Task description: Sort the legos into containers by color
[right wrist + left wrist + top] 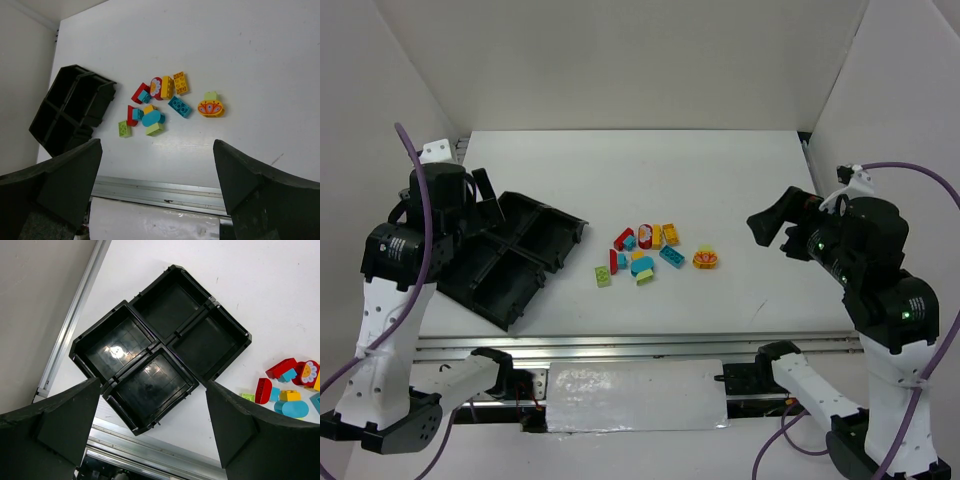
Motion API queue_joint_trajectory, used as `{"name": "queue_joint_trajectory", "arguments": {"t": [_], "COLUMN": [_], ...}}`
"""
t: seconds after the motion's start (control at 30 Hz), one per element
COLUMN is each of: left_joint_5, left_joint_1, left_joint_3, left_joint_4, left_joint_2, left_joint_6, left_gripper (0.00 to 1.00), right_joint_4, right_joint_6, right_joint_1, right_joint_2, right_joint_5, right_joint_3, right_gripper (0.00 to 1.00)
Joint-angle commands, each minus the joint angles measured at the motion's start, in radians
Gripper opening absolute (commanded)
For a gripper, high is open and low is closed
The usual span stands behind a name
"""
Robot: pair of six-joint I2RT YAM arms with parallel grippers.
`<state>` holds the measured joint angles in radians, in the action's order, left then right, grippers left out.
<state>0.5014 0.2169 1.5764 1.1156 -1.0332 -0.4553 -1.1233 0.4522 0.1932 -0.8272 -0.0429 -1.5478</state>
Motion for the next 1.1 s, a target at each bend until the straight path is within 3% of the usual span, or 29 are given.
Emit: {"name": "queue_joint_trajectory", "arguments": {"t": [0.0,0.2,0.33,0.43,0.5,0.7,1.07], "left_joint_5": [0.016,0.002,-0.04,-0.073,-0.105,-0.147,-0.129], "left_joint_1": [0.006,0.006,0.006,0.006,0.006,0.004,0.006], "left_joint_3": [-0.004,-0.021,-0.046,-0.061,-0.072,-0.128,-0.17], "left_joint_4": [-0.014,-0.023,-0.034,-0.031,-0.028,-0.019,0.001], "left_joint_2": [0.015,0.021,0.022,0.025,0.032,0.055,0.048], "left_joint_6": [-0.006,-0.009,-0.003,-0.008,-0.016,-0.019,0.0], "left_gripper": [1.0,1.0,1.0,1.0,0.99,1.0,1.0], "right_joint_4": [0.042,0.121,0.233,0.318,0.321,0.365,0.389], "right_joint_6": [0.0,0.008,0.025,0.034,0.013,-0.024,-0.13], "right_joint_1": [0.003,0.002,0.018,0.098,0.129,0.235,0.244], "right_joint_2": [-0.003,-0.01,-0.11,-0.217,-0.358,-0.69,-1.128], "right_joint_5": [-0.008,-0.089,-0.21,-0.117,-0.027,0.173,0.075], "right_joint_3": [0.009,0.118,0.239,0.299,0.272,0.187,-0.032], "right_gripper": [1.0,0.99,1.0,0.92,0.8,0.73,0.59]}}
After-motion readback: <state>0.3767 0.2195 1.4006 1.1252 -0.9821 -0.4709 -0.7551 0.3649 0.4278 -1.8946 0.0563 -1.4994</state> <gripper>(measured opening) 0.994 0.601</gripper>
